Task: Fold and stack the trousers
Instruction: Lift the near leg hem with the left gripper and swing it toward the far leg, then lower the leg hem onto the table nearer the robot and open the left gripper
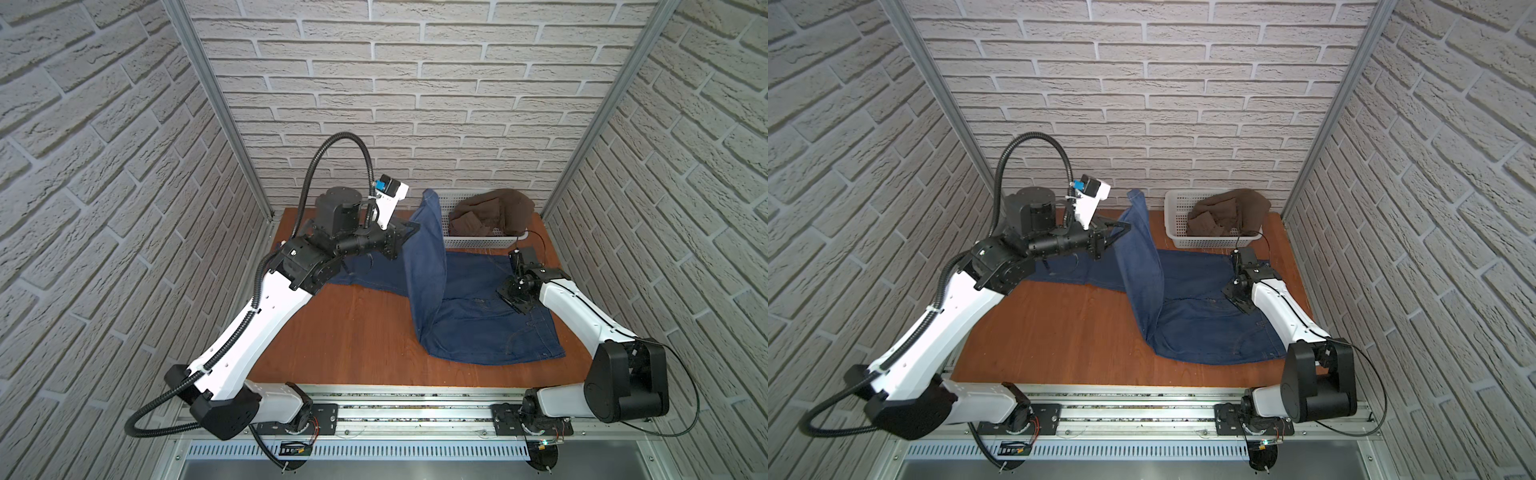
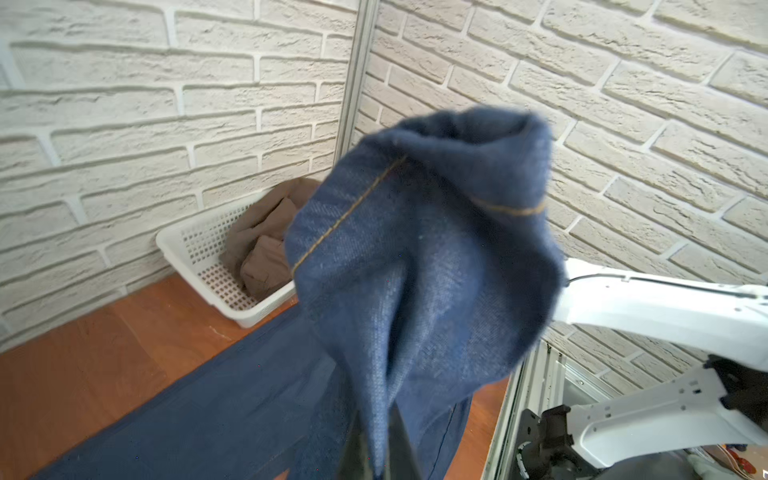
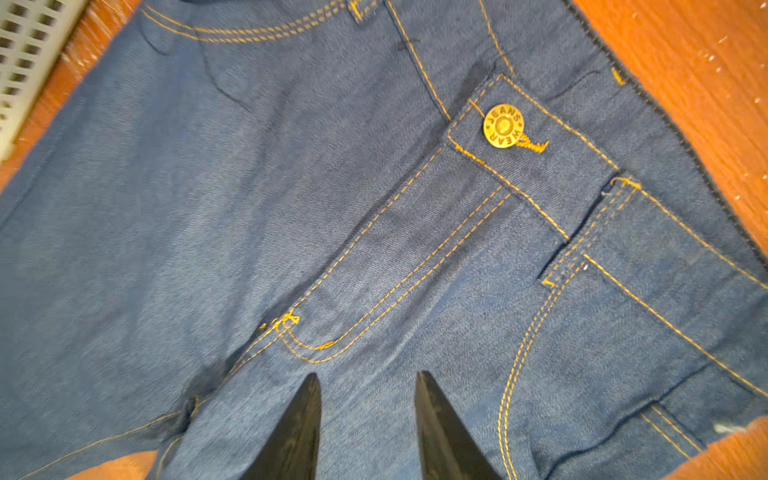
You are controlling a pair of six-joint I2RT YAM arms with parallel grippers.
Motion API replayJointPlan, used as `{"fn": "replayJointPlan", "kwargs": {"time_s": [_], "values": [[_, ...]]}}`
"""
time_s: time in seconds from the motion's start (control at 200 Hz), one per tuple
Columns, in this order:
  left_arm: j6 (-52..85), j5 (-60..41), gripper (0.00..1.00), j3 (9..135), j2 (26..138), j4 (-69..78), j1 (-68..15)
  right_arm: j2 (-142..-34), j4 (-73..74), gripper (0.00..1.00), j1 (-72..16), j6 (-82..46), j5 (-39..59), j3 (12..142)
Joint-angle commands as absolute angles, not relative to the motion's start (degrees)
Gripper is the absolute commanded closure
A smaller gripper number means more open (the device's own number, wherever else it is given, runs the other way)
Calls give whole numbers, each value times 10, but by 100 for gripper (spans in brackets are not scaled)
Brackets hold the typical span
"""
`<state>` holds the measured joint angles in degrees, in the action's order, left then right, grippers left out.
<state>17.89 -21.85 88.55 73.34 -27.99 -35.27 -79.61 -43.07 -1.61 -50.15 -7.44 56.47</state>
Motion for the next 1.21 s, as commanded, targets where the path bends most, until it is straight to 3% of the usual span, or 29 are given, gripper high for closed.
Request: {"fn": "replayJointPlan", "kwargs": {"time_s": [0.0, 0.16, 0.315, 0.545, 0.58, 0.65, 0.81, 0.895, 0.99, 1.2], "values": [[191, -234, 100, 750, 689, -227, -297, -789, -430, 60, -14, -487, -76, 560], [209, -226, 100, 558, 610, -188, -229, -798, -418, 60, -14, -489, -63, 553], [207, -182, 100, 465, 540, -206, -182, -806, -414, 60, -13, -489, -57, 556], [191, 6, 100, 408, 449, -253, -177, -806, -413, 61, -14, -486, -58, 555], [195, 38, 89, 405, 441, -266, -175, -806, -413, 60, -14, -486, -58, 554], [206, 93, 54, 407, 437, -301, -170, -808, -412, 60, -14, -485, -59, 553], [247, 168, 24, 449, 479, -387, -142, -810, -407, 61, -13, -484, -59, 551], [291, 179, 18, 487, 512, -427, -124, -812, -406, 61, -14, -484, -59, 551], [366, 175, 17, 545, 564, -485, -95, -813, -403, 61, -14, -483, -57, 549], [524, 99, 29, 604, 660, -516, -76, -820, -394, 61, -14, -484, -51, 545]]}}
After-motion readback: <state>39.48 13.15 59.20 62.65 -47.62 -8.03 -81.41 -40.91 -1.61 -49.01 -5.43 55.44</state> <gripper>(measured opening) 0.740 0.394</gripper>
